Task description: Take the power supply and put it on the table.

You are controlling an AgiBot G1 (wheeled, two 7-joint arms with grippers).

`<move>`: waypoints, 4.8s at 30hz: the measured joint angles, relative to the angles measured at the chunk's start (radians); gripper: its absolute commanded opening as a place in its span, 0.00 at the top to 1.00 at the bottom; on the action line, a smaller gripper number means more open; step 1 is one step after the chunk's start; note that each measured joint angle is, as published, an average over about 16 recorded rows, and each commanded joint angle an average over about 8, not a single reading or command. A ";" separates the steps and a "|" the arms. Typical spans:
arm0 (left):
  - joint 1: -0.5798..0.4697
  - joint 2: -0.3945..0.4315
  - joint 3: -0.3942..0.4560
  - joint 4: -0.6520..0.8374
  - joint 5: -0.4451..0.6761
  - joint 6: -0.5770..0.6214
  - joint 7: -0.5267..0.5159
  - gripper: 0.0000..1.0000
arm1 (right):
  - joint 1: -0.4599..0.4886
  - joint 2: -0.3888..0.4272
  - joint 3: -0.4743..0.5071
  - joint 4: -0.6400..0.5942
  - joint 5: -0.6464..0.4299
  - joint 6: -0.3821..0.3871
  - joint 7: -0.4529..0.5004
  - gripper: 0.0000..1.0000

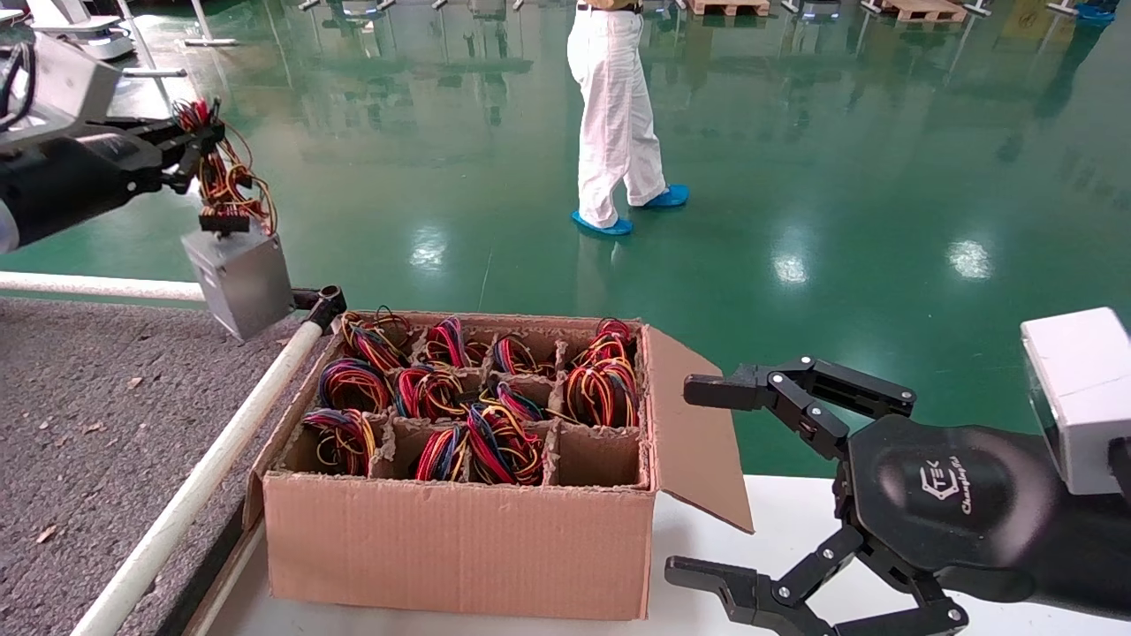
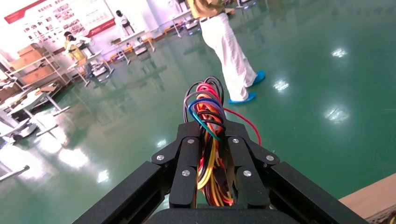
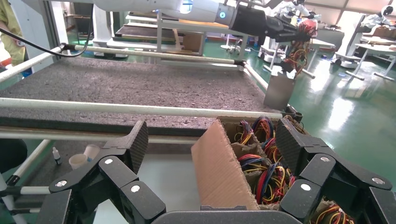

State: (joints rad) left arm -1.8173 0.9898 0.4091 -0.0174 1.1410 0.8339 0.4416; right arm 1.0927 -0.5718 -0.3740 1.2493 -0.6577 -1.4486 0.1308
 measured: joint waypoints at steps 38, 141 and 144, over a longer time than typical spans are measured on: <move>0.019 0.044 0.013 0.062 0.019 0.061 -0.073 1.00 | 0.000 0.000 0.000 0.000 0.000 0.000 0.000 0.00; -0.045 0.019 -0.025 -0.058 -0.059 0.064 -0.278 0.00 | 0.000 0.000 0.000 -0.001 0.000 0.000 0.000 0.00; -0.002 -0.002 -0.030 -0.119 -0.077 0.094 -0.300 0.00 | 0.000 0.000 0.000 -0.001 0.000 0.001 0.000 0.00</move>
State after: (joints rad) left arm -1.8197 0.9877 0.3789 -0.1363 1.0635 0.9283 0.1419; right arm 1.0924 -0.5716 -0.3742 1.2485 -0.6574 -1.4481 0.1306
